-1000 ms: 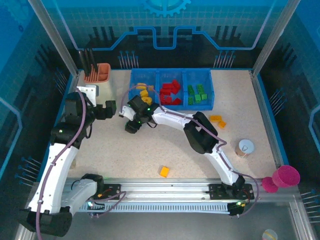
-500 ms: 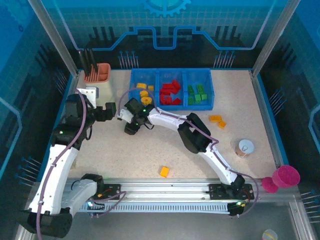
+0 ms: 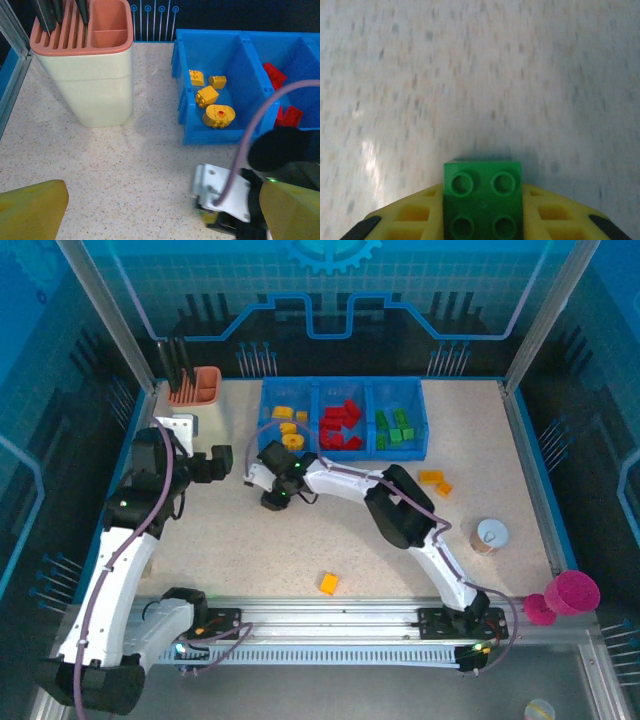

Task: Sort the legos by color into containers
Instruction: Pick up the lego from the middle-left of the table, then place the lego in the container.

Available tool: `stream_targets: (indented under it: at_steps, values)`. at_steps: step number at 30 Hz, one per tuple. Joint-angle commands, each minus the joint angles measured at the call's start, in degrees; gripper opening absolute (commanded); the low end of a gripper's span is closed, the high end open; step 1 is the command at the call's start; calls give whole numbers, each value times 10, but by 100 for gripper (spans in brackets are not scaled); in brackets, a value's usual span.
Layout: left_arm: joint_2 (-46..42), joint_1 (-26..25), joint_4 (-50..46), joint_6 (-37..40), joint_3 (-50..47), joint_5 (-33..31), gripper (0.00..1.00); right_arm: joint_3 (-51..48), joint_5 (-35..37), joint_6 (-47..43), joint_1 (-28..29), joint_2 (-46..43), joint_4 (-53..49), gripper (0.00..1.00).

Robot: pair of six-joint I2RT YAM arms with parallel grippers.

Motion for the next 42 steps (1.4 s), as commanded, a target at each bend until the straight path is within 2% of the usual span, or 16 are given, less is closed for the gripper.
stream_targets:
  at_steps: [1,4,8,11,13,16,19,23,28,32,39,42]
  values:
    - [1,6,3,-3,-6,11,99,-91,36,8,-19,-121,-9,24]
    - [7,6,2,-2,-9,17,99,-173,66,21,-41,-223,-13,23]
    - [31,6,-3,-7,-12,39,99,-240,97,33,-98,-330,-28,23]
    - [60,5,-16,-13,-7,54,99,-276,102,33,-157,-376,-15,23]
    - [71,5,-16,-18,-5,68,99,-284,92,33,-210,-378,-7,23]
    - [73,3,-16,-25,-4,86,99,-265,71,45,-284,-351,8,20]
    - [64,-8,-27,-34,1,81,99,-232,65,46,-323,-317,33,20]
    - [53,-26,-43,-46,1,80,99,-119,55,61,-367,-218,-2,21]
    - [36,-63,-58,-80,-20,84,99,28,71,81,-393,-96,-51,22]
    - [24,-116,-66,-111,-49,66,99,113,77,99,-406,-24,-72,22]
    - [25,-202,-90,-168,-93,65,99,205,33,111,-415,57,-83,23]
    - [36,-239,-76,-198,-115,69,99,238,35,110,-415,87,-103,23]
